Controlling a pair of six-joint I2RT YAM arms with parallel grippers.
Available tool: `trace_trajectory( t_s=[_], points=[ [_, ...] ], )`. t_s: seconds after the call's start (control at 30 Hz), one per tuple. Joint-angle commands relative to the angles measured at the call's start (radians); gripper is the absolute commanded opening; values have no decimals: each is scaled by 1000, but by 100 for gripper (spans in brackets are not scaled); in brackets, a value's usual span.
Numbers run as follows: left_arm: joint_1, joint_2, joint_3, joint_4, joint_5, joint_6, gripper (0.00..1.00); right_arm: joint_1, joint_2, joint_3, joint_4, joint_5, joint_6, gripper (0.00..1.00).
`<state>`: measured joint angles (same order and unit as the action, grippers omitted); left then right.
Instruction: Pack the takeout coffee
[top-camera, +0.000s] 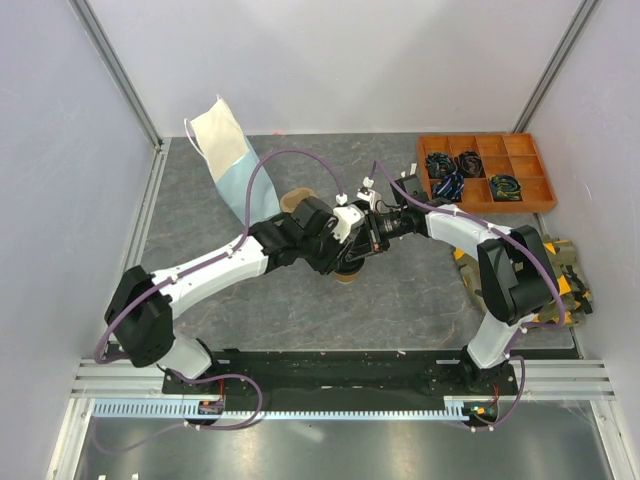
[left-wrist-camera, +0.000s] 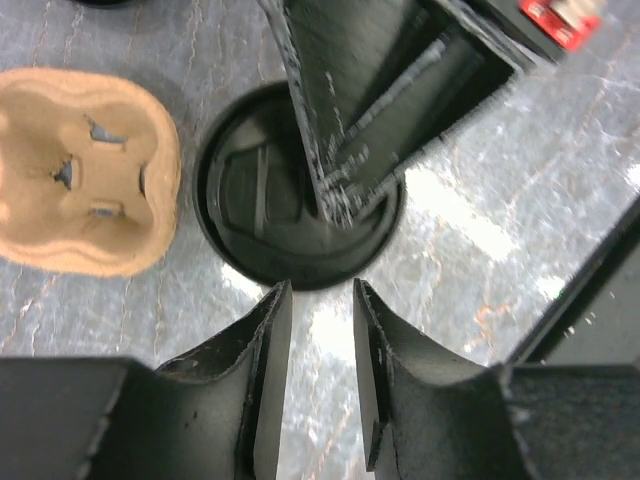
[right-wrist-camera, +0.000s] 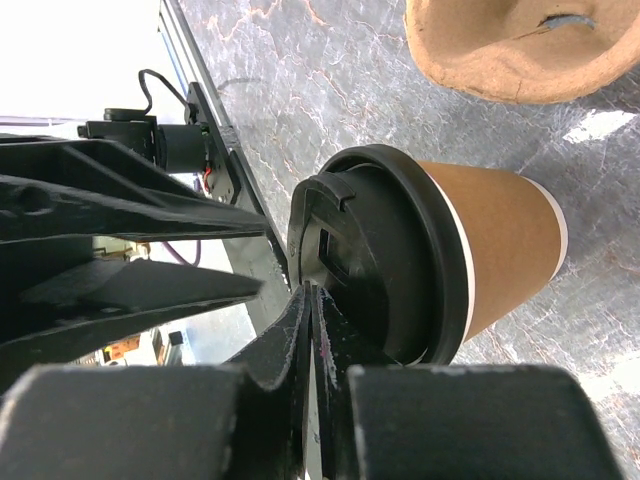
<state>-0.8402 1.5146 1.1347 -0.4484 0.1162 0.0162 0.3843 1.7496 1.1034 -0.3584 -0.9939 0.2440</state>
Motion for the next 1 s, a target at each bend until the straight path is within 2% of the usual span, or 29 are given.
trace_trajectory(
  t_s=[0.0,0.07,0.17,0.2,0.33,0.5,0.7,0.97],
  points=[
    [12,-77,48,-29,74,-2,39,7,33,7,-33,150,-43,10],
    [39,-86,40,5,123,-60,39,5,30,13,-33,132,-38,11],
    [142,-85,7,80,268,-143,36,7,22,24,-31,107,-31,11],
    [163,-83,-4,103,371,-166,36,7,11,32,-31,89,-25,11],
    [223,-85,-50,207,526,-277,35,7,-18,41,-27,67,-18,11],
    [230,-73,-79,284,609,-341,33,5,-25,46,-21,38,-9,13],
    [246,-19,-82,316,629,-398,29,5,-42,56,-2,8,20,13],
    [311,9,-151,488,738,-551,26,1,-94,72,-4,-17,49,14]
  ],
)
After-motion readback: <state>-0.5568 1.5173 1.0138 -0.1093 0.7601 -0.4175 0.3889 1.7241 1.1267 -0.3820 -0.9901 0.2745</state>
